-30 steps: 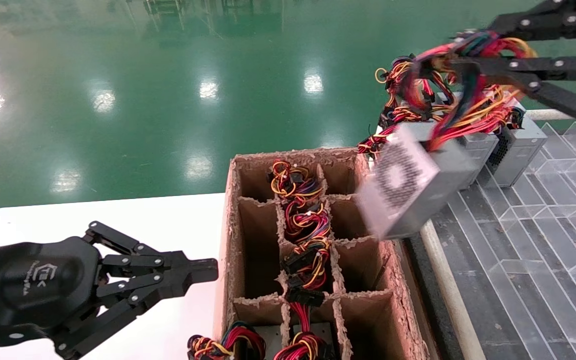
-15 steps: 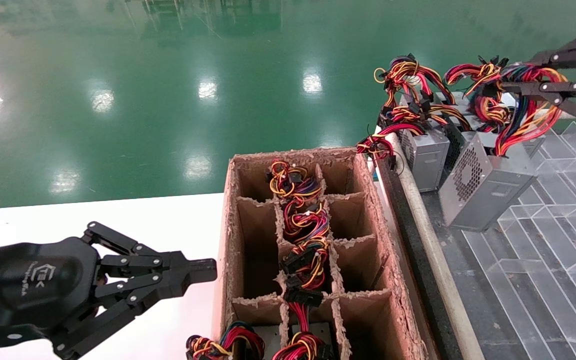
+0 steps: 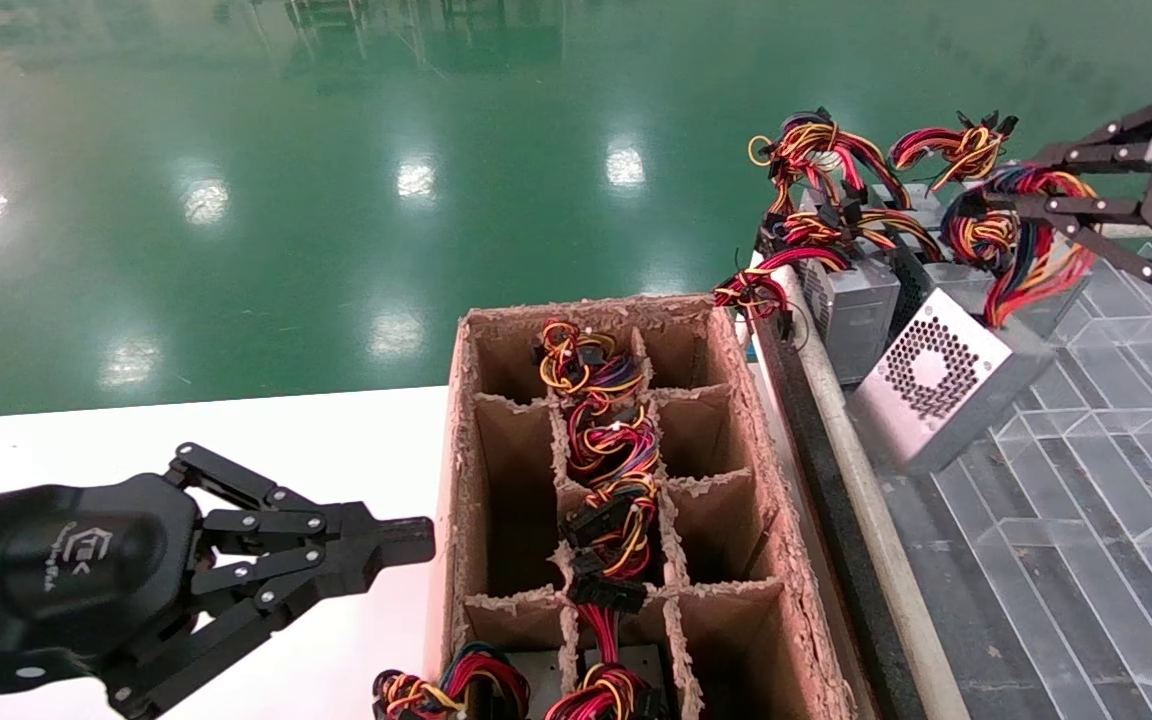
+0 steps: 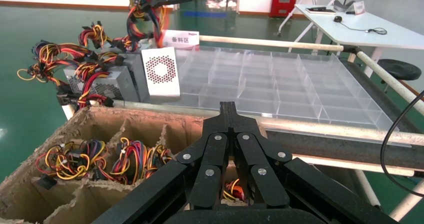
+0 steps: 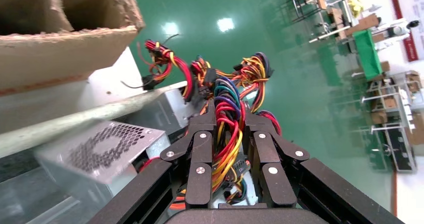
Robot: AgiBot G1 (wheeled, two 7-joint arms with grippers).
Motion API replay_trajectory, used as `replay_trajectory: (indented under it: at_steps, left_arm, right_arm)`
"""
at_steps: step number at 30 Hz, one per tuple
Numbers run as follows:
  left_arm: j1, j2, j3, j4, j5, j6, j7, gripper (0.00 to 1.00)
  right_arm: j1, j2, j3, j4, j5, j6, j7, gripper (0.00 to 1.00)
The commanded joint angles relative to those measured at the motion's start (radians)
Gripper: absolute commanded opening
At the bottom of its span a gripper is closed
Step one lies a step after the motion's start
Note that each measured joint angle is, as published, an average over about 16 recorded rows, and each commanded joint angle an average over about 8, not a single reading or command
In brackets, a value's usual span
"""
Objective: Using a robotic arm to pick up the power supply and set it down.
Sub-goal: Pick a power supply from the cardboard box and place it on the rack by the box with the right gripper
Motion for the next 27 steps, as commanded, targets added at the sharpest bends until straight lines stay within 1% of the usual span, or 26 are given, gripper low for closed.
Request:
replay_trajectory:
  at_steps: [1,19,27]
  left_arm:
    - [0.0,0.0,0.0,0.0,0.0,0.0,0.0,0.0]
    - [0.0,0.0,0.0,0.0,0.0,0.0,0.0,0.0]
    - [0.0,0.0,0.0,0.0,0.0,0.0,0.0,0.0]
  right_arm:
    - [-0.004,-0.009,-0.003,-0.005,-0.013,0.016,-0.004,0.0]
    - [-0.077,-0.108,-0.019,-0.064,-0.035,0.137,-0.019,0.0]
    - [-0.084,-0.134,-0.013,-0.062,-0.036,0.178,-0.019,0.0]
